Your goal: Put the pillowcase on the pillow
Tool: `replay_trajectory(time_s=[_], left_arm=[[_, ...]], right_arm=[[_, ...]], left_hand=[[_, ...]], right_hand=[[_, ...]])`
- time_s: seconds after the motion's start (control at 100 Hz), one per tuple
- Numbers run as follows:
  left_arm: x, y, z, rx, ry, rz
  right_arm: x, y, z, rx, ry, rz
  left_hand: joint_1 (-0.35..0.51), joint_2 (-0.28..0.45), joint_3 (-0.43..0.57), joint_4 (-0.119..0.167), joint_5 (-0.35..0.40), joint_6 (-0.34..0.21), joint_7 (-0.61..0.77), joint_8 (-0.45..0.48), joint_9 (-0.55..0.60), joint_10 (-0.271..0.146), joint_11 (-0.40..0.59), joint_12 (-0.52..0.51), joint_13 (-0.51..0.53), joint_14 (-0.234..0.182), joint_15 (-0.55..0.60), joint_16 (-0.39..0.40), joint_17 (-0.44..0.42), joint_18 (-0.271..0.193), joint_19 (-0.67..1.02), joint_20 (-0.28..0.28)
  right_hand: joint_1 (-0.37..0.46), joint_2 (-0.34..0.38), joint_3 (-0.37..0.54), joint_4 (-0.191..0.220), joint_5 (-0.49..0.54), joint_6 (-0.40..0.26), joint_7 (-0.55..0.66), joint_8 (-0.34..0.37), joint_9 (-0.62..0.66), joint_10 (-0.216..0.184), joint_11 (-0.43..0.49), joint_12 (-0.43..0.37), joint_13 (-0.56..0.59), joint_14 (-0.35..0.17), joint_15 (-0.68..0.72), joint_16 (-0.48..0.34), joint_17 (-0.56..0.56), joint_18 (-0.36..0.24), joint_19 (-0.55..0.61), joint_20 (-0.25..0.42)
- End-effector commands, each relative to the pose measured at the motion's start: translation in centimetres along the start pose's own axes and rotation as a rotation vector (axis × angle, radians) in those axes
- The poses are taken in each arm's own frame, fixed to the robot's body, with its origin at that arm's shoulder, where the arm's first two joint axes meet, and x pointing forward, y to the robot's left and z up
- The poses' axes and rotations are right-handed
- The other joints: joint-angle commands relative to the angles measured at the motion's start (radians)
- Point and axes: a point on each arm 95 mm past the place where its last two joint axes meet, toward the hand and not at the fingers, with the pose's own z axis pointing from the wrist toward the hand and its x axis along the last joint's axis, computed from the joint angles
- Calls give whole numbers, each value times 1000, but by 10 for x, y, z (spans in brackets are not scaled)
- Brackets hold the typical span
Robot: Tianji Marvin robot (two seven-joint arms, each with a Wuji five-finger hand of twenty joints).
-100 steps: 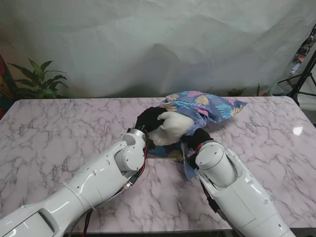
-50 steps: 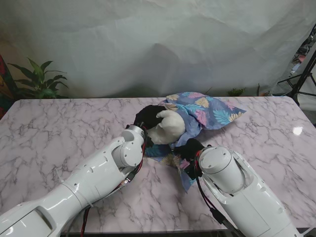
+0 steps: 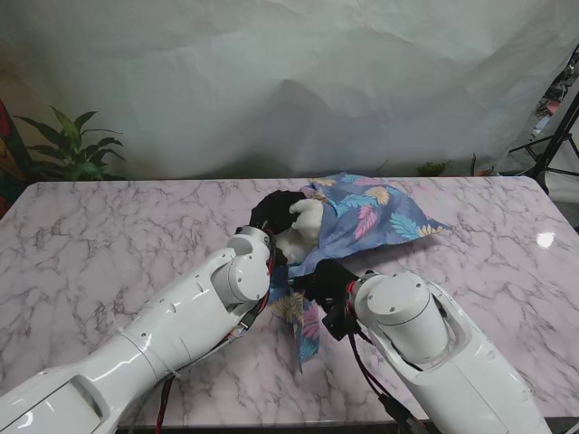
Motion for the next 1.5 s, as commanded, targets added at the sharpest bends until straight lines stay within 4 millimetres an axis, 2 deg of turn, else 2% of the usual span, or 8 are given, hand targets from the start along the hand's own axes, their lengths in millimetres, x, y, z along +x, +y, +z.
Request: replay_trajectory(time_s=[0.0, 0.62, 0.85, 0.97, 1.15, 1.25, 1.35, 1.49], left_arm=[[13, 3, 3, -32, 9, -19], [11, 58, -19, -299, 267, -30], [-3, 71, -28, -391, 352, -15], [-9, 68, -29, -411, 359, 7], [-16, 65, -28, -423, 359, 55], [-18, 68, -27, -435, 363, 76], [-19, 72, -27, -443, 366, 82], [-19, 76, -27, -447, 374, 83]], right_arm=[[5, -15, -4, 47, 35, 6], [-8, 0, -8, -4, -6, 92], [-21, 12, -2, -5, -72, 114], [-27, 18, -1, 17, -106, 99], [-28, 23, -10, 130, -103, 30], [-23, 27, -27, 245, -62, -168], [-9, 31, -49, 334, -41, -343], [9, 33, -69, 297, -42, -520]], left_hand=[[97, 144, 81, 82, 72, 122, 133, 53, 54, 22, 13, 41, 25, 20, 63, 25, 75, -171, 104, 26], [97, 152, 5, 101, 84, 81, 17, -12, 61, 19, -34, 42, 27, -1, 76, -22, 88, -205, 114, 35], [77, 144, -198, 151, 10, 18, 12, -58, 46, 23, -113, 172, -30, -34, 120, -8, 30, -213, 127, 79], [-7, 109, -189, 150, -18, 28, 36, -77, -26, 28, -12, 150, -67, -56, 163, -55, -2, -213, 135, 92], [-7, 109, -177, 146, -9, 31, 46, -73, -9, 26, 2, 182, -59, -67, 194, -42, 2, -212, 154, 96], [3, 111, -176, 143, -10, 31, 49, -79, 3, 23, -26, 199, -59, -66, 201, -26, 2, -213, 162, 92], [8, 114, -176, 145, -10, 32, 50, -78, 4, 23, -35, 204, -60, -65, 197, -24, -1, -212, 161, 90], [13, 117, -177, 145, -12, 30, 50, -80, 6, 21, -43, 208, -63, -64, 192, -20, -5, -211, 157, 87]], right_hand=[[90, 10, 42, 50, 29, -83, 45, 16, 29, 149, 89, 9, 41, -204, 110, 6, 45, -41, 184, 15], [91, 25, 15, 55, 13, -89, 47, 10, 21, 136, 81, 6, 41, -218, 99, -8, 42, -43, 160, 4], [92, 25, 11, 56, 13, -90, 47, 7, 20, 136, 78, 4, 41, -218, 99, -13, 43, -41, 158, 1], [89, 32, -7, 58, 9, -96, 40, -2, 17, 135, 63, -4, 42, -211, 91, -25, 39, -24, 140, -11], [-70, 45, -112, 69, -58, -64, -98, -164, -67, 129, -103, -119, 35, 34, -142, -276, -70, 237, -195, -250], [-368, 119, -145, 186, -42, -40, -371, -32, -166, 132, -238, -203, 34, 148, -477, -468, -309, 226, -338, -278], [-400, 208, -395, 215, -75, -63, -518, -17, -275, 122, -359, -251, -119, 193, -792, -496, -518, 186, -444, -220], [-387, 251, -501, 229, 18, -116, -528, 11, -220, 101, -381, -256, -112, 187, -815, -474, -522, 165, -447, -185]])
